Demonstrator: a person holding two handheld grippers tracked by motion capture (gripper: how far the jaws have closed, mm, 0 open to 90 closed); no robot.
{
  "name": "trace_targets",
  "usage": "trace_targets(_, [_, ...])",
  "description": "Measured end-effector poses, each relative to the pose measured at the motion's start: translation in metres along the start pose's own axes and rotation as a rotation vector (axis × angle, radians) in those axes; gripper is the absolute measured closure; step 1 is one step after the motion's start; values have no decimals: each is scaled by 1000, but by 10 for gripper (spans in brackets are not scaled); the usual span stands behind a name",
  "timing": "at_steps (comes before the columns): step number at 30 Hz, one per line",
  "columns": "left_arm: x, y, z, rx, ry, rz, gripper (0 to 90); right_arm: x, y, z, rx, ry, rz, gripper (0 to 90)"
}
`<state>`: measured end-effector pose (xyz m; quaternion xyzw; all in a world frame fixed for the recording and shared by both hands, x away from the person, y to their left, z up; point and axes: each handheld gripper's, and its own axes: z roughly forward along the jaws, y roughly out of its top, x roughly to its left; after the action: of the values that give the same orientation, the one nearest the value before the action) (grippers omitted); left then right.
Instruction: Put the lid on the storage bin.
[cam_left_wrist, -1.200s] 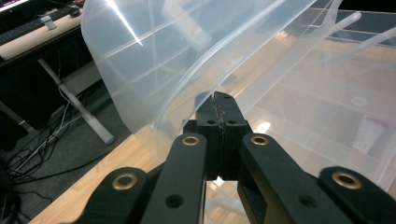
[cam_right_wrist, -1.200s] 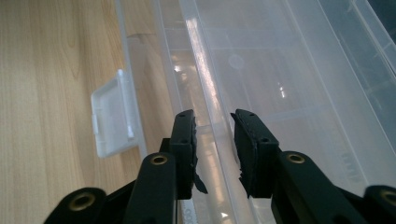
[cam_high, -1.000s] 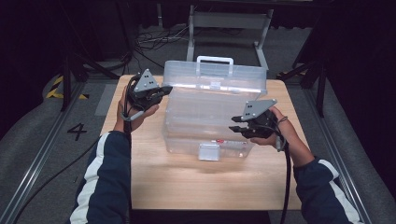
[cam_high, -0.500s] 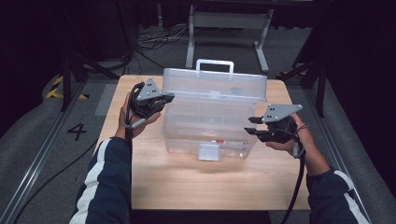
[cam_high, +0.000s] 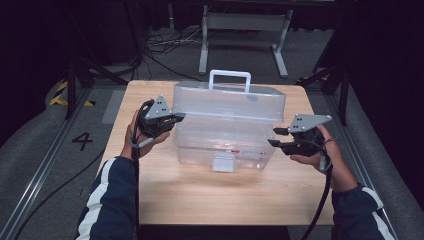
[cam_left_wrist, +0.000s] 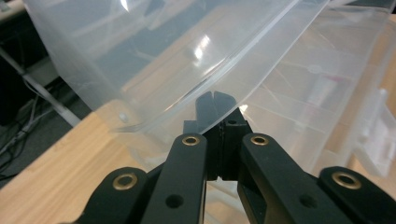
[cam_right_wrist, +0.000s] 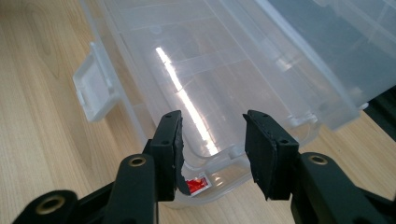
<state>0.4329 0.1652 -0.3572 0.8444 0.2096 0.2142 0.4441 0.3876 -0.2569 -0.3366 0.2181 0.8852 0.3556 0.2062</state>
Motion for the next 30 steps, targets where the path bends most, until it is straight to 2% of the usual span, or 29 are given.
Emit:
trace_targets(5, [-2, -6, 0, 7, -42, -19, 900, -2, -4, 3, 9, -21, 21, 598])
trace_targets(10, [-1, -7, 1, -1, -82, -68, 897, -3, -6, 7, 10, -38, 29, 627])
trace_targets(12, [-1, -8, 1, -3, -93, -91, 841, -3, -6, 7, 2, -39, 32, 633])
trace_targets(13, [-2, -8, 1, 5, -95, -90, 835, -3, -6, 7, -2, -37, 39, 636])
trace_targets(16, [-6, -12, 3, 20, -81, -88, 829, -3, -8, 6, -1, -33, 45, 642])
trace_targets(18, [-7, -14, 3, 31, -74, -96, 730, -4, -9, 5, -5, -27, 50, 649])
trace_targets(19, [-7, -16, 1, 44, -66, -100, 765, -5, -11, 4, -5, -39, 59, 650])
trace_targets(20, [-6, -17, -2, 34, -71, -112, 780, -6, -11, 3, -7, -40, 65, 656])
trace_targets(22, [-5, -20, -5, 35, -81, -127, 768, -6, -12, 3, -11, -40, 67, 659])
trace_targets(25, [-4, -25, -8, 12, -65, -139, 838, -6, -12, 3, -12, -40, 68, 656])
trace_targets(26, [-5, -25, -8, 14, -35, -133, 865, -6, -12, 3, -9, -37, 65, 655])
trace_targets(27, [-5, -26, -8, 13, -22, -131, 879, -5, -12, 4, -6, -36, 65, 653])
trace_targets(29, [-5, -26, -9, 0, -30, -133, 899, -5, -14, 4, -2, -34, 65, 650])
trace_targets(30, [-5, -26, -9, -2, -12, -129, 899, -5, -14, 4, 2, -33, 68, 643])
